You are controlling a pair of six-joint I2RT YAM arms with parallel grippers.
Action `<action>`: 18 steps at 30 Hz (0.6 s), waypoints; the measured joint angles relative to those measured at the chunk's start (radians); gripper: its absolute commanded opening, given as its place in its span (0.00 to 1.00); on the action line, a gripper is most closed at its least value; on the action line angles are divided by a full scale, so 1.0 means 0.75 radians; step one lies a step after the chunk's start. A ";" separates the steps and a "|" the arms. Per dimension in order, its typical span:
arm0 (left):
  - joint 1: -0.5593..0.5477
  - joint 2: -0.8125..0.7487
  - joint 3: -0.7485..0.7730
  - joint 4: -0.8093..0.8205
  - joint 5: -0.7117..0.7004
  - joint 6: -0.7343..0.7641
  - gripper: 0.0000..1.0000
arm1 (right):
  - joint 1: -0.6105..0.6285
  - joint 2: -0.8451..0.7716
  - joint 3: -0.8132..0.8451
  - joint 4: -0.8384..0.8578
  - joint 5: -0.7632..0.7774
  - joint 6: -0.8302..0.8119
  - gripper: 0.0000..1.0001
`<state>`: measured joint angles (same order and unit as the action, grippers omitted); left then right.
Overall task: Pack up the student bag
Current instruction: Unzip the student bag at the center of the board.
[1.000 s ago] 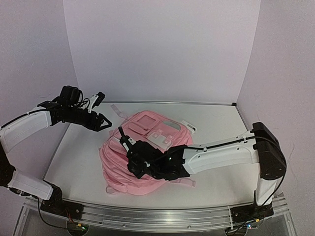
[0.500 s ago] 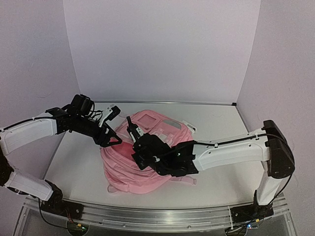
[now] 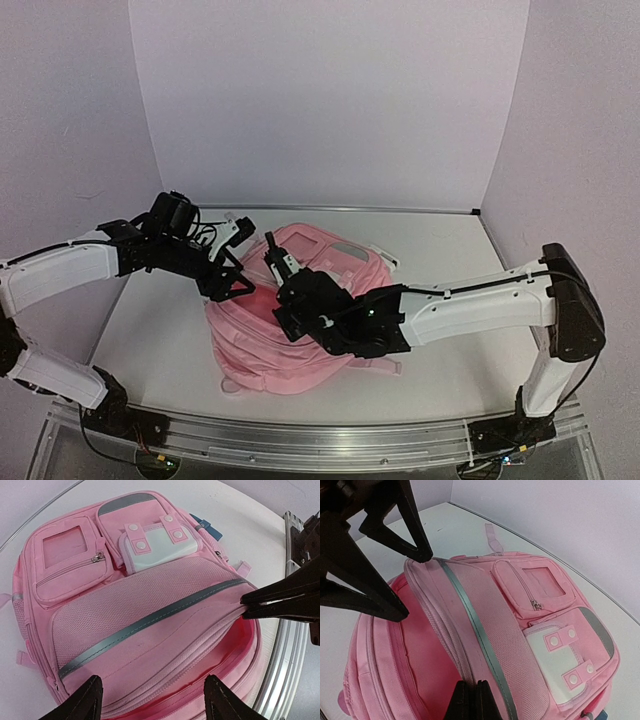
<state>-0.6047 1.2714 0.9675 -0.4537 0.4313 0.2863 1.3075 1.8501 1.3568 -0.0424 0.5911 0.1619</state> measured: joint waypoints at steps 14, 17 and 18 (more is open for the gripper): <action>-0.168 0.158 0.061 0.031 -0.253 0.122 0.00 | -0.007 -0.037 -0.055 0.036 0.038 0.010 0.00; -0.184 0.155 0.061 0.048 -0.291 0.111 0.00 | -0.013 -0.043 -0.067 0.056 0.055 0.025 0.09; -0.187 0.154 0.061 0.049 -0.304 0.103 0.00 | -0.015 -0.043 -0.069 0.062 0.056 0.031 0.11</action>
<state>-0.7449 1.3871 1.0134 -0.4173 0.2029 0.3638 1.2960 1.8177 1.3054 0.0038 0.6329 0.1854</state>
